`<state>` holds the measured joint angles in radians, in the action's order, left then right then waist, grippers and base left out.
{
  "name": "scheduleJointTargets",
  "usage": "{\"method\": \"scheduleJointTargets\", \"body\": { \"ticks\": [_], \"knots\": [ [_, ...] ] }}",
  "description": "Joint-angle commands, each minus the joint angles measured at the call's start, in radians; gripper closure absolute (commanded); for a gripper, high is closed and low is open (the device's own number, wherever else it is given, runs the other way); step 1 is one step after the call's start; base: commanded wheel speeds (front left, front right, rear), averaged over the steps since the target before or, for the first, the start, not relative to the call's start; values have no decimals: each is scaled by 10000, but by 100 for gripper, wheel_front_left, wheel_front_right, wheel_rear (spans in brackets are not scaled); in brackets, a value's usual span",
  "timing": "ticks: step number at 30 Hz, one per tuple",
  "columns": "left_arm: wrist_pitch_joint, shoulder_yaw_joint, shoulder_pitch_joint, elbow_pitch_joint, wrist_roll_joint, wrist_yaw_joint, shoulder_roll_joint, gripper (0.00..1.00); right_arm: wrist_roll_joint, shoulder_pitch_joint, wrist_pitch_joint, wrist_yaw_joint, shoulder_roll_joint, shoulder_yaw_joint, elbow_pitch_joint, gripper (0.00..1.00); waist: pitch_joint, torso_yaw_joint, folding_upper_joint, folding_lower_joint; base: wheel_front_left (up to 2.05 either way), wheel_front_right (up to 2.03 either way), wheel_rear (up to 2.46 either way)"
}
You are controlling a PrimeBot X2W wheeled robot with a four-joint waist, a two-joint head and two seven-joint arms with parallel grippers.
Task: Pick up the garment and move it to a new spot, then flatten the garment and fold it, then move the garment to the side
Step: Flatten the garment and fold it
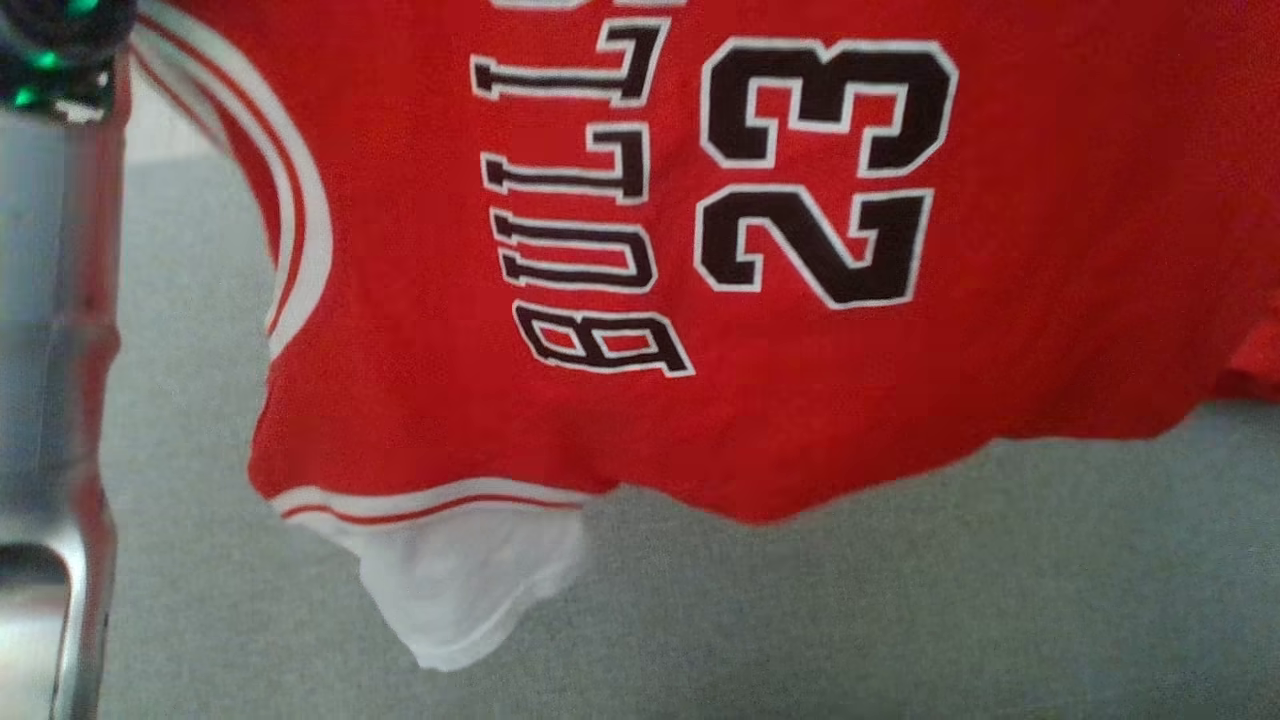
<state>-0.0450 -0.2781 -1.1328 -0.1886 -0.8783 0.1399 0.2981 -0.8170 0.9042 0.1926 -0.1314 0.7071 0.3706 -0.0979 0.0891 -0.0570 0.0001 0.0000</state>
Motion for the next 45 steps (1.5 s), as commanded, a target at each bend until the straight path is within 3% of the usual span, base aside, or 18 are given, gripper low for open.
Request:
{"method": "scheduleJointTargets", "body": {
  "ticks": [1, 5, 10, 15, 19, 24, 34, 39, 44, 45],
  "knots": [
    [-136, 204, -602, -55, 25, 88, 322, 100, -135, 308, -99, 7, -47, 112, -42, 100, 613, -15, -1, 0, 0, 0, 0],
    [-204, -75, -1692, -1473, 348, 2, 254, 100, -166, 1508, 146, 7, -419, 744, -1143, 100, 1786, 33, -1, 0, 0, 0, 0],
    [512, -296, -3305, -2997, 933, -321, 128, 100, -203, 3097, 547, 7, -1033, 1334, -2474, 100, 3145, 30, -1, 0, 0, 0, 0],
    [1759, -273, -4647, -3978, 1161, -931, -197, 100, -94, 4349, 680, 7, -1039, 1425, -3183, 100, 3998, 229, -1, 0, 0, 0, 0],
    [2365, -333, -4845, -4601, 1186, -1413, -359, 100, -43, 4443, 687, 7, -1002, 1124, -3148, 100, 4371, 485, -1, 0, 0, 0, 0],
    [2776, -621, -3698, -4919, 1319, -2063, -249, 100, -199, 3410, 689, 7, -698, 1352, -3210, 100, 4534, 891, -1, 0, 0, 0, 0],
    [2957, -1155, 90, -3459, 1471, -2466, 534, 100, -1254, 1041, 690, 7, 139, 2497, -3179, 100, 3649, 1124, -1, 0, 0, 0, 0],
    [2804, -1233, 2713, -1789, 1357, -2118, 1267, 100, -1960, -384, 691, 7, 398, 2716, -2701, 100, 2870, 1017, -1, 0, 0, 0, 0],
    [2584, -1392, 5700, 98, 1409, -1264, 1988, 100, -2515, -1927, 691, 7, 698, 2967, -2063, 100, 2084, 912, -1, 0, 0, 0, 0],
    [2584, -1392, 5700, 98, 1409, -1264, 1988, 100, -2515, -1927, 691, 7, 698, 2967, -2063, 100, 2084, 912, -1, 0, 0, 0, 0]
  ]
}}
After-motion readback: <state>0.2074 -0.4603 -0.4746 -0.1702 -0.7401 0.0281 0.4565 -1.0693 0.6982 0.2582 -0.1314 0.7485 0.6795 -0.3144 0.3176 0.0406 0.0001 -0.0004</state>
